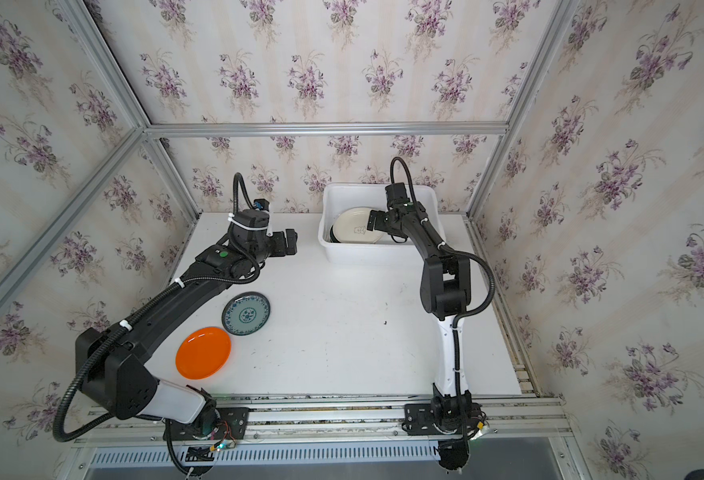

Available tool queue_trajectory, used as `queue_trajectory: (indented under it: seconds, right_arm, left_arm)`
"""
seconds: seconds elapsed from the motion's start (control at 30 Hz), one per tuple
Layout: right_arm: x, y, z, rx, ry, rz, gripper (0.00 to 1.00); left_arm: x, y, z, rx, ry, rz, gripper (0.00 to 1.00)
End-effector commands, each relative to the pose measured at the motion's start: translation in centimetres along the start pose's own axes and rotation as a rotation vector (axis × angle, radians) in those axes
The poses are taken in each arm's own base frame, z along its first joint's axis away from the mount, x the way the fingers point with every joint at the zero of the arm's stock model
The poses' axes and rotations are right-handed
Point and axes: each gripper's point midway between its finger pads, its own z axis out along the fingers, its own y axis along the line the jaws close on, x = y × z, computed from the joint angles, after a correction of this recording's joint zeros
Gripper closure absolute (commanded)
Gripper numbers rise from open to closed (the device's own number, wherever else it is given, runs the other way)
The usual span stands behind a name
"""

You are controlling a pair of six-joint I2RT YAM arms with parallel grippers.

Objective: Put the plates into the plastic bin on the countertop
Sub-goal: 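Open the right gripper on the stack while the left gripper nears the blue plate, then raise the right gripper from the bin while the left gripper lowers onto the blue plate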

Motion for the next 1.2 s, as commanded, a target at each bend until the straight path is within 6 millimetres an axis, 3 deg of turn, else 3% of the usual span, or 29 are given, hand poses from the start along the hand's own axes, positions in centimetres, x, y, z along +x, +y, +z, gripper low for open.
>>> queue_trajectory:
  seconds: [0.0, 0.1, 0.33, 0.57, 0.77, 0.97, 1.17]
  right_arm:
    - [-1.4, -1.3, -2.0, 0.099, -0.058, -0.039, 0.0]
    - [-2.3, -1.6, -4.0, 0.122, -0.091, -0.047, 0.0]
    - [-3.4, 0.3, -11.4, 0.012, -0.244, -0.041, 0.0]
    - [-1.1, 3.4, -18.1, -0.211, -0.353, -0.039, 0.0]
    - [1.5, 6.1, -20.1, -0.378, -0.322, -0.055, 0.0]
    - [4.0, 7.3, -22.1, -0.44, -0.294, -0.063, 0.01]
    - [6.1, 7.3, -23.8, -0.461, -0.284, -0.076, 0.01]
  left_arm:
    - [0.3, 1.0, -0.4, -0.041, -0.003, 0.001, 0.0]
    - [1.0, 1.9, -0.6, -0.066, 0.009, -0.011, 0.0]
    - [4.2, 4.3, -0.8, -0.126, 0.086, -0.049, 0.0]
    - [10.7, 8.5, -0.7, -0.244, 0.264, -0.125, 0.0]
    - [13.9, 11.9, -1.3, -0.332, 0.325, -0.232, 0.0]
    - [18.5, 15.1, -1.3, -0.383, 0.452, -0.388, 0.0]
    - [20.2, 17.8, -1.7, -0.48, 0.472, -0.395, 0.0]
